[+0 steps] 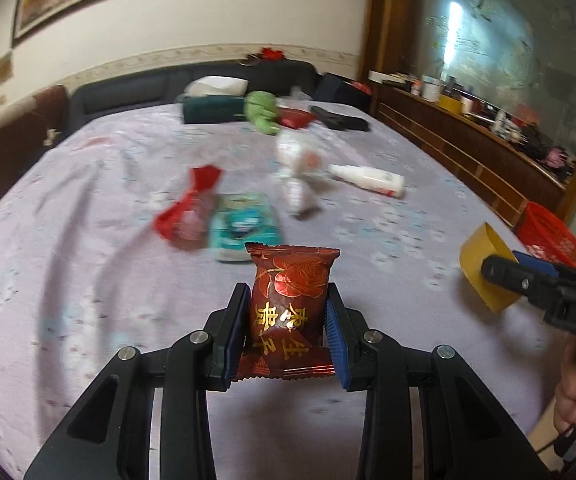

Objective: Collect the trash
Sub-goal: 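Carry lid and candy packet over red basket and open both grippers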

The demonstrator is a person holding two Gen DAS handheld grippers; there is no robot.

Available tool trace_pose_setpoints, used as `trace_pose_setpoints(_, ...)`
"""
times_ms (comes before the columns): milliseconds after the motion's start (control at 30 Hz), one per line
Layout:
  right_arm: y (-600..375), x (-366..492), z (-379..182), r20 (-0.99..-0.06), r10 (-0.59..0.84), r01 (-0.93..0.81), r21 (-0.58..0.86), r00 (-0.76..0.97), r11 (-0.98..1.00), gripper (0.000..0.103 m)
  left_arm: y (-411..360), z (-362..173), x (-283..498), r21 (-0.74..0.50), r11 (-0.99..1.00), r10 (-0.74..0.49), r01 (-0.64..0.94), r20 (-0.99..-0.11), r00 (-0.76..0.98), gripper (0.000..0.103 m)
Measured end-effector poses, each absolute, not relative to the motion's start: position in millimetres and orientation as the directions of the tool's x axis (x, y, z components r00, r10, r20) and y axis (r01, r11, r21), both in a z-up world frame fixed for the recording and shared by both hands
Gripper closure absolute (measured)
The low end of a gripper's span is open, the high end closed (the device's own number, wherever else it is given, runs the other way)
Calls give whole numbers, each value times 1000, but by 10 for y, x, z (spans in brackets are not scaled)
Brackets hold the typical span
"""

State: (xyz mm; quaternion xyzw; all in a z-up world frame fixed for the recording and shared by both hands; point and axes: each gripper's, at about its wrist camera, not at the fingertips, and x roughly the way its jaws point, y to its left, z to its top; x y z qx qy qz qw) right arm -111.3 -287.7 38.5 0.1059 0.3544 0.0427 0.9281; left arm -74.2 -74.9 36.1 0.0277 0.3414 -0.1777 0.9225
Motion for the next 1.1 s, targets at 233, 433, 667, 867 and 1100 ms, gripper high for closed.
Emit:
trace_pose_setpoints(233, -3552, -1465, 632, -595, 123, 89, 315, 795, 945, 26, -1424, 677, -900, -70, 861, -429, 503, -630, 647, 68)
trace_pose_setpoints(433, -4404, -1899, 874, -545, -19, 250, 353, 838, 902, 26, -2304, 947, -1020, -102, 747, -558, 657, -633, 537, 68)
trace_pose_setpoints(667, -5329, -2282, 970, -542, -156, 408, 381, 826, 830, 26, -3353, 1066, -1155, -154, 617, -651, 772, -651, 391, 68)
trace_pose_setpoints(867, -5832, -2327, 949, -543, -172, 452, 438, 822, 777, 26, -4138, 1040, -1107, -178, 567, -666, 804, -673, 321, 68)
trace_pose_setpoints(1100, -6178, -2137, 906, -545, -193, 478, 449, 816, 755, 24, -4523, 948, -871, -251, 553, -691, 794, -672, 268, 29)
